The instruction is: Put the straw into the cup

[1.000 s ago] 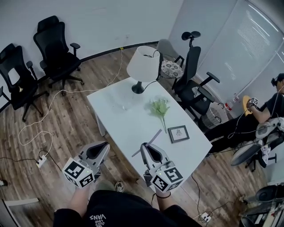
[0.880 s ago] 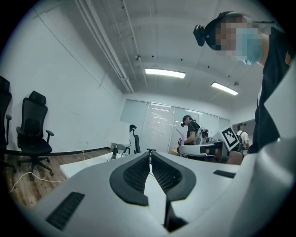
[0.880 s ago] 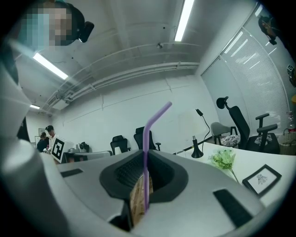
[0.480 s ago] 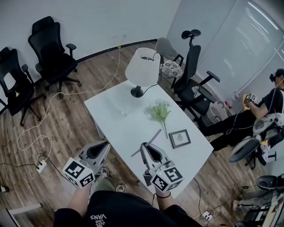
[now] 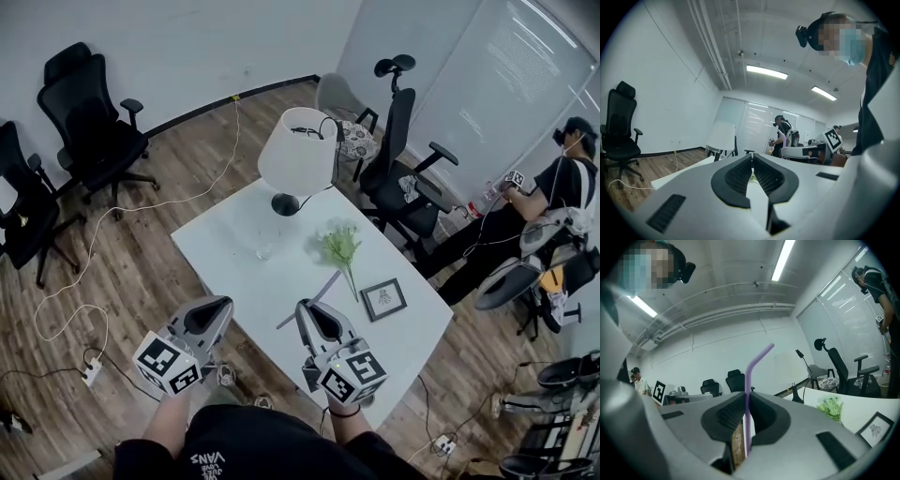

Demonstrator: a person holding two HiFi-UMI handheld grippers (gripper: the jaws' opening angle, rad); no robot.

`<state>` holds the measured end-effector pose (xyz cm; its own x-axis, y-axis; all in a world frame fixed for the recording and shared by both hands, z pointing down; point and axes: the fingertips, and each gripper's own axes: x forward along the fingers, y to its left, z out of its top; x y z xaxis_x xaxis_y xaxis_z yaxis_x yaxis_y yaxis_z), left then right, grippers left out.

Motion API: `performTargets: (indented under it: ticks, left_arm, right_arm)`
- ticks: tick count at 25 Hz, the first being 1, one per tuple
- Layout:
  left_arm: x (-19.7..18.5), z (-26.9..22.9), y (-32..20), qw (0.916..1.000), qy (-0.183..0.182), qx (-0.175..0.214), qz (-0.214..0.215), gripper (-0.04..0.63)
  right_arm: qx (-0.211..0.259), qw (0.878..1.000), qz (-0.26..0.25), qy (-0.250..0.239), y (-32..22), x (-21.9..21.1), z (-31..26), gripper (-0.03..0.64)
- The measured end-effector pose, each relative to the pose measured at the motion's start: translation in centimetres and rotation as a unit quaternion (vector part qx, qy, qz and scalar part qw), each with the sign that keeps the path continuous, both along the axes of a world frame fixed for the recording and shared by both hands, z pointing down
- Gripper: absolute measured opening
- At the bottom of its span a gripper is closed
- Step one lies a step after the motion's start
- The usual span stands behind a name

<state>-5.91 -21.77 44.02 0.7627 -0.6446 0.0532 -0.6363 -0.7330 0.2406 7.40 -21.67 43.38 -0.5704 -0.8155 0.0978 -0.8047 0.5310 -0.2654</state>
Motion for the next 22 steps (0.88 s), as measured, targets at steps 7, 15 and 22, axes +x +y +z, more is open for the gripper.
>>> performTargets:
  ticks: [7,15,22]
  left_arm:
    - [-0.6,-0.2,-3.7,0.9993,0.0,0.005,0.037,0.023]
    - [-2.2,-0.3,-6.7,0.9971,-0.004,0.01,0.075,0.023]
    - [-1.9,0.2,-8.5,0.9961,-0.002,0.002,0.089,0.023]
  right_arm:
    - [0.006,0.999,0.034,0.002,-3.0,-0.9,-0.4,0.037]
    - [0.012,0.997,0.076,-0.002,-4.9,-2.2,-0.7,0.037]
    - [0.001,0.996,0.09,-0.002,-6.5,-1.9,-0.1,0.037]
